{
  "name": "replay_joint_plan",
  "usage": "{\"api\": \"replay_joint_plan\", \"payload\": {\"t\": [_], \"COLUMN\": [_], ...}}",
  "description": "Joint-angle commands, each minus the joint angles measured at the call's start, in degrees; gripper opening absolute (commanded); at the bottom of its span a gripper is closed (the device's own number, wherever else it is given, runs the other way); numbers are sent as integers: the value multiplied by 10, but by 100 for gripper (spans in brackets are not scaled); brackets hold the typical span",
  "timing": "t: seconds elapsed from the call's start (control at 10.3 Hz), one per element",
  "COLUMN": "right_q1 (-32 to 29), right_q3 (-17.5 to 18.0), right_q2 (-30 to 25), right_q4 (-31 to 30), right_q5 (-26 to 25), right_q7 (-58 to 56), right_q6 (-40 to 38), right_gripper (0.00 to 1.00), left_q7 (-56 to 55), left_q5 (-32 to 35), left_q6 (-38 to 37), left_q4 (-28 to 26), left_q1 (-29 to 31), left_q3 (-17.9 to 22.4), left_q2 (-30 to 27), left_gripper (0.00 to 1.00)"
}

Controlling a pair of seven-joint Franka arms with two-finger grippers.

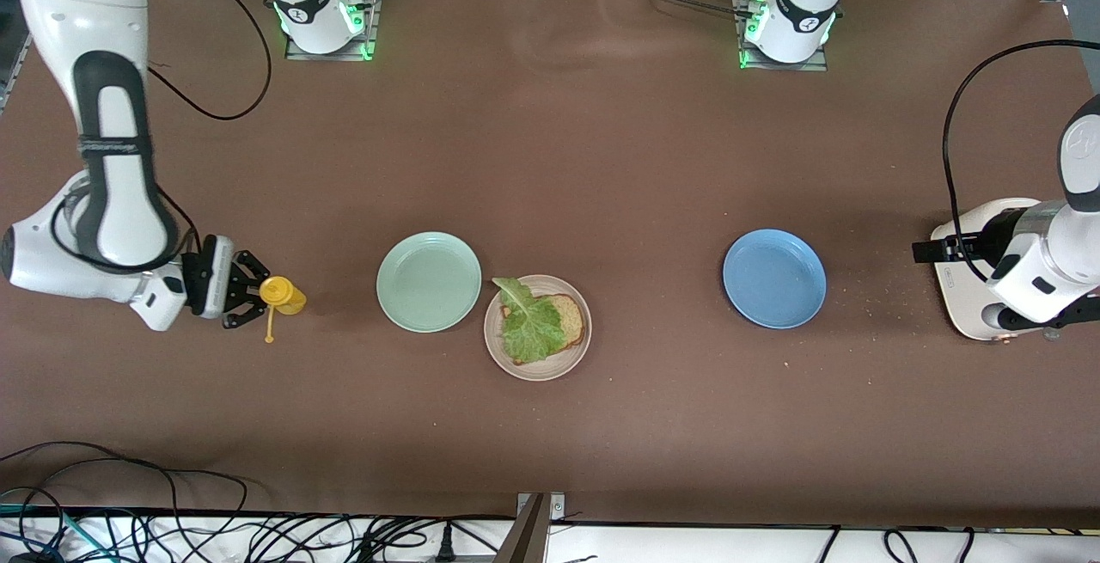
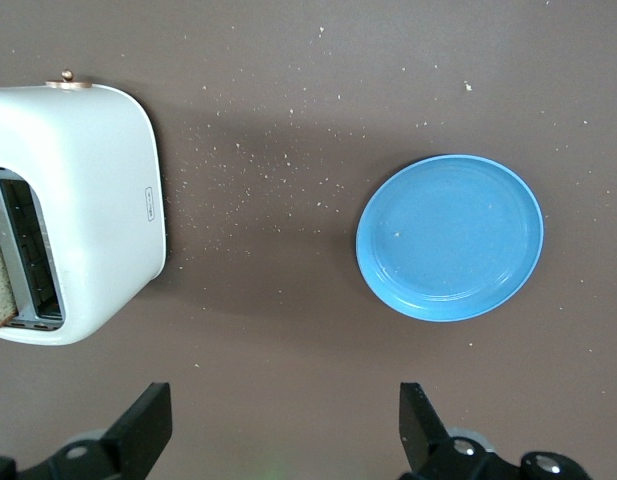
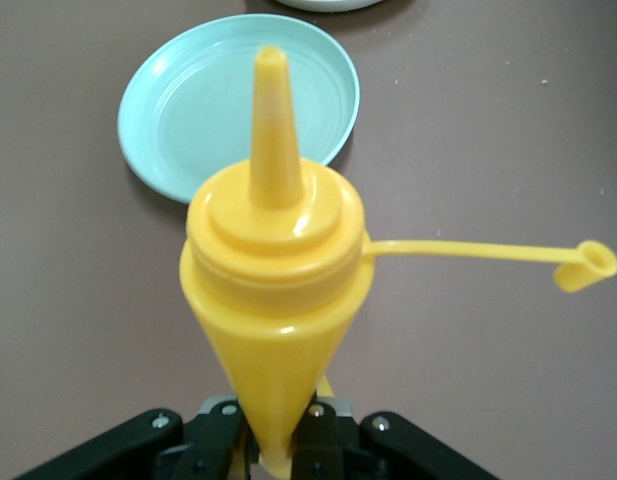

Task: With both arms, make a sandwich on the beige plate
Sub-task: 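Grasp the yellow bottle and lift it with the right gripper, then carry the bottle over the bread on the beige plate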

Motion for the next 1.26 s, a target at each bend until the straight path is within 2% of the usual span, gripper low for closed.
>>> {"api": "replay_joint_plan", "payload": {"t": [0.0, 0.29, 0.49, 0.78, 0.87, 1.16], "right_q1": [67, 168, 227, 305, 329, 371], "right_q3": [-7, -8, -7, -7, -7, -7], "right_q2": [-10, -10, -8, -2, 7, 34], "right_q4": [54, 90, 90, 90, 90, 90], "right_q5": [-111, -260, -387, -529, -566, -625], "right_q7": [165, 426, 550, 739, 793, 901], "right_q6": [5, 5, 5, -15, -28, -33], "right_gripper": [0, 0, 0, 0, 0, 0], "left_q7": [6, 6, 6, 6, 6, 6], "left_q5": [17, 17, 17, 17, 17, 17], "left_q6": [-5, -5, -5, -5, -5, -5], "left_q4": [-6, -6, -6, -6, -6, -6], "left_q1": [0, 0, 0, 0, 0, 0], "left_q3": [-2, -2, -2, -3, -2, -2], "left_q2": [-8, -8, -8, -8, -8, -8], "left_gripper": [100, 100, 100, 100, 100, 100]}}
